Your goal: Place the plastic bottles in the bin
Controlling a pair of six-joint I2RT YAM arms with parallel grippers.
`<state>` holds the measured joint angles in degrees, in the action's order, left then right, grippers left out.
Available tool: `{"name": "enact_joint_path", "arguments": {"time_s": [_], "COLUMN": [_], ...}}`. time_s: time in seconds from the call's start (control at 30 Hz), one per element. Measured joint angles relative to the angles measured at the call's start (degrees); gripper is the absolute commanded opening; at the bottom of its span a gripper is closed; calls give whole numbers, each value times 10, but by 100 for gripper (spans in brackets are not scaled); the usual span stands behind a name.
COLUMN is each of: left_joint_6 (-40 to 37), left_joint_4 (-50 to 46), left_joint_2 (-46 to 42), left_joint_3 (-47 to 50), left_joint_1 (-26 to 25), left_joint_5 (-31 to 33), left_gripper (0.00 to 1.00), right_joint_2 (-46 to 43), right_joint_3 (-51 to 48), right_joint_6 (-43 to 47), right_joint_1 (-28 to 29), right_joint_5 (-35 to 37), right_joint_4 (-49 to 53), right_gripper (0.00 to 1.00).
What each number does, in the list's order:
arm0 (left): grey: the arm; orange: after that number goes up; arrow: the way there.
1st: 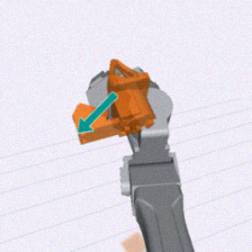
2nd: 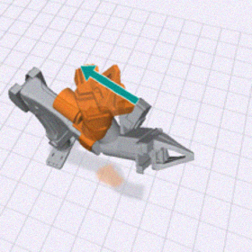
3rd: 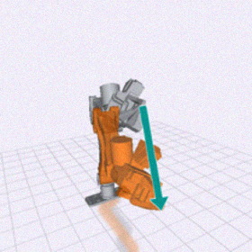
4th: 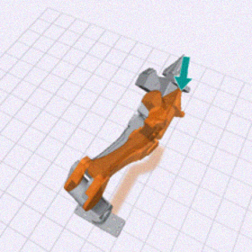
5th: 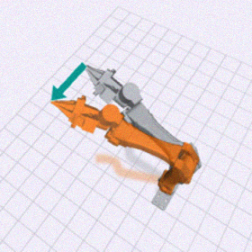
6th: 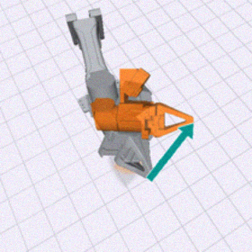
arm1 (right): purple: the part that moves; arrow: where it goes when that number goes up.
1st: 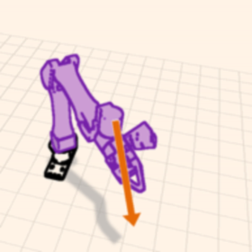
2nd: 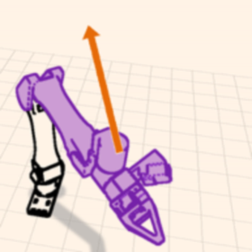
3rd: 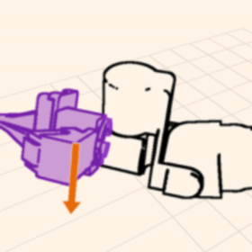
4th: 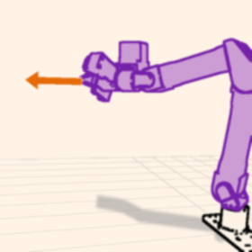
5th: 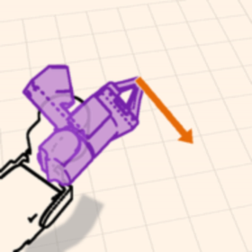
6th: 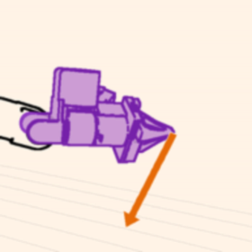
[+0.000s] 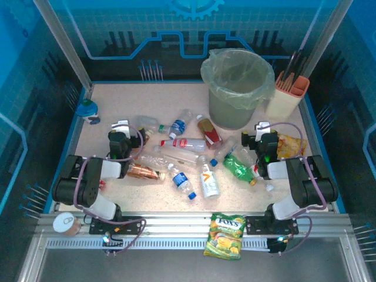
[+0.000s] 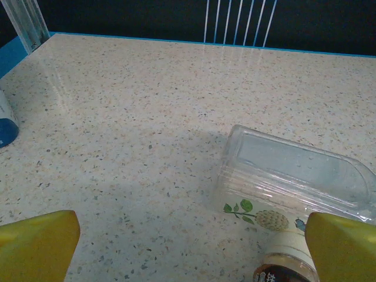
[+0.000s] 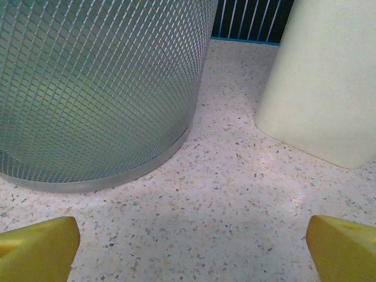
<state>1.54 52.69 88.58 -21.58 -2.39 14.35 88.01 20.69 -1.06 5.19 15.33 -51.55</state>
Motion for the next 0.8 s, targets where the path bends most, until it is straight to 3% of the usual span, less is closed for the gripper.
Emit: {"name": "enact_joint_path", "arguments": {"time_s": [0.8], "left_joint_6": [-2], "left_joint_4": [-1], "left_joint_2": [0], "left_joint_3": [0], "left_joint_1": [0], "left_joint_5": [-11], "left_gripper": [99], "right_joint_2": [0], "right_joint_3": [0], "right_joint_6": [0], "right_joint_1": [0], "right_joint_5": [-7], "right_joint_4": [0], "right_gripper": [100]}}
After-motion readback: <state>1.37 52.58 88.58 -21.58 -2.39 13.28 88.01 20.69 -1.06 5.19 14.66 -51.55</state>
